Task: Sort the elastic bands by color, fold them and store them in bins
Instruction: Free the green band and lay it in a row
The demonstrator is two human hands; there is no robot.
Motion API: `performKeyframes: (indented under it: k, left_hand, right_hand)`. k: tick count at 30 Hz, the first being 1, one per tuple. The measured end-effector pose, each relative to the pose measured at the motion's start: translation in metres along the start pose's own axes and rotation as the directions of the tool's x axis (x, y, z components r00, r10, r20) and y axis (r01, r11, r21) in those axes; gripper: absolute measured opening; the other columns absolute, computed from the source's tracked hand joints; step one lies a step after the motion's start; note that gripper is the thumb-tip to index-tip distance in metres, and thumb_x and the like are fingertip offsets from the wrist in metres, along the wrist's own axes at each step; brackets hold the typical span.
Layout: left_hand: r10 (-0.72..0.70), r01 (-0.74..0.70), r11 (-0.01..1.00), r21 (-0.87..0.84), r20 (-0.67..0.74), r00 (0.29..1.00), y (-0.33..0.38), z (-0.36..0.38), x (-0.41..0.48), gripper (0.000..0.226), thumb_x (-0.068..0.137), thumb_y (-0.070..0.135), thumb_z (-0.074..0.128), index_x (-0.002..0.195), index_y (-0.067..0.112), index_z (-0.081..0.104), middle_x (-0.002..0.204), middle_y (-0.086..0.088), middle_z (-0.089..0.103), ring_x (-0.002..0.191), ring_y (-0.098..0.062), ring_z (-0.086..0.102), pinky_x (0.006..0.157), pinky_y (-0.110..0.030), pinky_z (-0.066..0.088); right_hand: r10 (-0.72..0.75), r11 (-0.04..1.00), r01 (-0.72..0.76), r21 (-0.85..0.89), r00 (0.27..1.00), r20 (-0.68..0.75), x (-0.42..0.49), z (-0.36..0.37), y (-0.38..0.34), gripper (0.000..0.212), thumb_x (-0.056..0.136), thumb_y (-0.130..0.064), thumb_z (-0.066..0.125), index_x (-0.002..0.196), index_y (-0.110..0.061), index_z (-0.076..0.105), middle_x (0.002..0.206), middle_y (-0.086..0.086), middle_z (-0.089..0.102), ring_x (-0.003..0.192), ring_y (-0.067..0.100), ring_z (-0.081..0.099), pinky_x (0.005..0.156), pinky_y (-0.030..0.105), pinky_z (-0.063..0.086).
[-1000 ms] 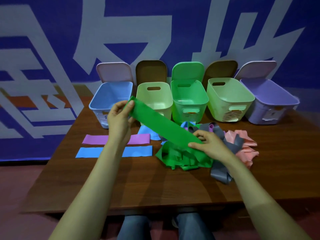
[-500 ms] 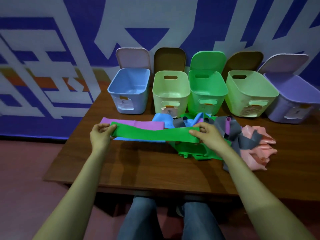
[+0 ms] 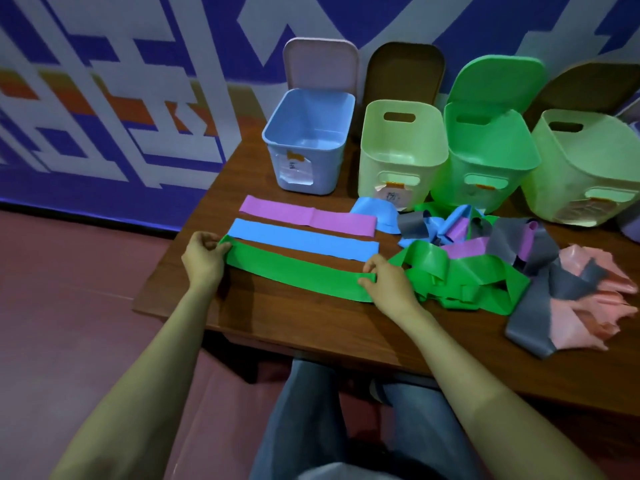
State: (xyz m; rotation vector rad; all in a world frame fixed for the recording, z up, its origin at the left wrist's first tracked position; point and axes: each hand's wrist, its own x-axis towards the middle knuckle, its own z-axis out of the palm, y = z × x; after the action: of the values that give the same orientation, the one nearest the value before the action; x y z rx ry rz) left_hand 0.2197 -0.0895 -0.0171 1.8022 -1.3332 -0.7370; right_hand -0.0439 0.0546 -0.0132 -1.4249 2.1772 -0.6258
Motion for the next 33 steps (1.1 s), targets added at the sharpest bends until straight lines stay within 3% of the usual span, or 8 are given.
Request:
performKeyframes:
  k: [5,10,13,15,18,22,27,33]
  left_hand:
    - [0.046,-0.047,0.998,0.051,0.03,0.998,-0.007,0.004,0.002,0.021,0.082,0.011,0.069,0.1,0.003,0.06,0.098,-0.014,0.065,0.094,-0.027,0.059,0.075,-0.027,0.038]
    - [0.098,-0.103,0.986,0.134,0.047,0.994,-0.017,0.008,0.004,0.021,0.084,0.012,0.068,0.1,0.003,0.058,0.104,-0.016,0.062,0.098,-0.031,0.057,0.082,-0.037,0.043]
    - [0.184,-0.183,0.953,0.24,0.016,0.983,-0.019,0.011,0.001,0.024,0.084,0.011,0.066,0.105,0.001,0.058,0.114,-0.019,0.053,0.106,-0.037,0.049,0.091,-0.044,0.039]
    - [0.265,-0.254,0.902,0.35,0.015,0.964,-0.02,0.013,-0.005,0.026,0.085,0.011,0.064,0.108,0.0,0.057,0.116,-0.021,0.051,0.107,-0.04,0.045,0.091,-0.047,0.034]
    - [0.378,-0.349,0.827,0.441,0.023,0.926,-0.016,0.016,-0.018,0.026,0.087,0.011,0.06,0.111,0.002,0.058,0.113,-0.02,0.055,0.106,-0.039,0.045,0.089,-0.047,0.03]
    - [0.49,-0.492,0.792,0.361,0.106,0.865,0.014,0.037,-0.056,0.019,0.089,0.013,0.058,0.107,0.006,0.062,0.109,-0.015,0.06,0.102,-0.036,0.05,0.086,-0.043,0.033]
    - [0.661,-0.732,0.674,0.103,0.36,0.659,0.064,0.097,-0.139,0.015,0.088,0.021,0.06,0.095,0.008,0.063,0.093,-0.011,0.063,0.088,-0.033,0.057,0.075,-0.043,0.046]
    - [0.62,-0.746,0.666,-0.008,0.562,0.547,0.093,0.149,-0.199,0.053,0.085,0.031,0.064,0.129,0.008,0.048,0.125,-0.013,0.049,0.114,-0.032,0.047,0.094,-0.043,0.042]
  right_hand:
    - [-0.017,1.0,0.017,-0.013,0.999,-0.028,0.006,0.006,0.003,0.011,0.09,-0.014,0.059,0.096,-0.01,0.05,0.066,-0.007,0.042,0.057,0.009,0.042,0.047,0.023,0.026]
    - [-0.052,0.994,0.046,-0.101,0.997,-0.05,0.007,0.009,0.004,0.013,0.089,-0.015,0.059,0.099,-0.011,0.051,0.094,0.002,0.054,0.084,0.019,0.053,0.066,0.029,0.042]
    - [-0.199,0.942,0.15,-0.3,0.97,-0.139,0.003,0.012,0.007,0.019,0.085,-0.015,0.063,0.101,-0.01,0.055,0.101,0.005,0.052,0.096,0.022,0.048,0.078,0.033,0.043]
    - [-0.31,0.888,0.214,-0.408,0.933,-0.185,-0.002,0.017,0.008,0.022,0.079,-0.011,0.069,0.099,-0.008,0.06,0.096,0.007,0.056,0.09,0.026,0.051,0.075,0.036,0.048]
    - [-0.325,0.904,0.236,-0.358,0.921,-0.215,-0.006,0.018,0.006,0.02,0.08,-0.008,0.066,0.1,-0.007,0.062,0.096,0.007,0.058,0.089,0.026,0.052,0.075,0.037,0.049]
    - [-0.374,0.911,0.282,-0.301,0.873,-0.314,-0.011,-0.004,0.002,0.015,0.084,-0.011,0.062,0.099,-0.007,0.062,0.097,0.007,0.059,0.092,0.025,0.052,0.077,0.035,0.045]
    - [-0.354,0.922,0.223,-0.317,0.818,-0.453,-0.02,-0.045,0.026,0.019,0.077,-0.008,0.066,0.097,-0.008,0.063,0.1,0.011,0.059,0.098,0.032,0.052,0.084,0.039,0.043]
    - [-0.097,0.939,-0.04,-0.342,0.923,-0.373,-0.04,-0.073,0.095,0.055,0.07,-0.015,0.073,0.121,-0.005,0.056,0.123,0.021,0.053,0.12,0.041,0.044,0.099,0.052,0.039]
